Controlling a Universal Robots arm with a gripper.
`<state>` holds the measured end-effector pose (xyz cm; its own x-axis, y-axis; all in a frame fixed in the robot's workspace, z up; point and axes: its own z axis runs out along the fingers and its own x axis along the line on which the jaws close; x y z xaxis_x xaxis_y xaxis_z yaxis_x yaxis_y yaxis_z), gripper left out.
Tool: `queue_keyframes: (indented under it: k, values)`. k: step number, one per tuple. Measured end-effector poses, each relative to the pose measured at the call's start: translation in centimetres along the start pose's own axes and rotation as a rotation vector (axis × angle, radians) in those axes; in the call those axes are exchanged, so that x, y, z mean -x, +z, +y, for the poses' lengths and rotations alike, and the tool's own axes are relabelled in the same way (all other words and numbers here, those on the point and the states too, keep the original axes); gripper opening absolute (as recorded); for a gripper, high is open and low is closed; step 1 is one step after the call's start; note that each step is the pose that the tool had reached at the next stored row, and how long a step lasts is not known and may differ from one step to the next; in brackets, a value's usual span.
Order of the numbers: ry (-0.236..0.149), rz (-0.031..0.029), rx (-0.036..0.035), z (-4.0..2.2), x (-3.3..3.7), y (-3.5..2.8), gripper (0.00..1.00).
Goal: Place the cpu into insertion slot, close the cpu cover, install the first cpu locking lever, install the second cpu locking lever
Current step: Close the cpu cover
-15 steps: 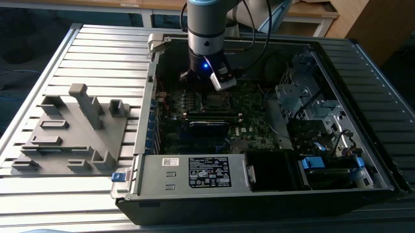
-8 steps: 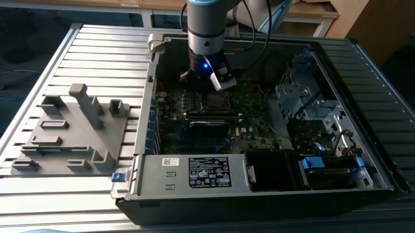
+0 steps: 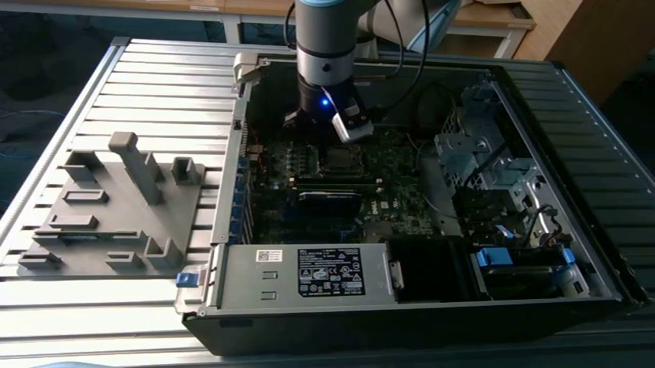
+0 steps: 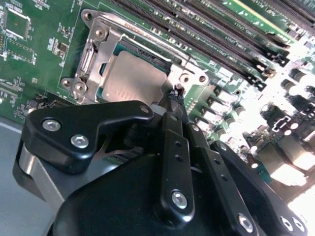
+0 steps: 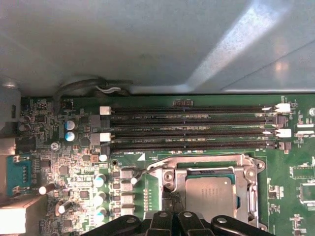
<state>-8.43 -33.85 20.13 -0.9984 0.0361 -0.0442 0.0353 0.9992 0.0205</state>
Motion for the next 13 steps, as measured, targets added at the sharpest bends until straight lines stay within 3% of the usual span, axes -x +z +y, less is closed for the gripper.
queue_keyframes:
  k: [7,13]
  values:
    - [0.000,0.0002,-0.0002,0.00,0.00,-0.04,0.11]
    - [0.000,0.0002,-0.0003,0.01,0.02,-0.61,0.11]
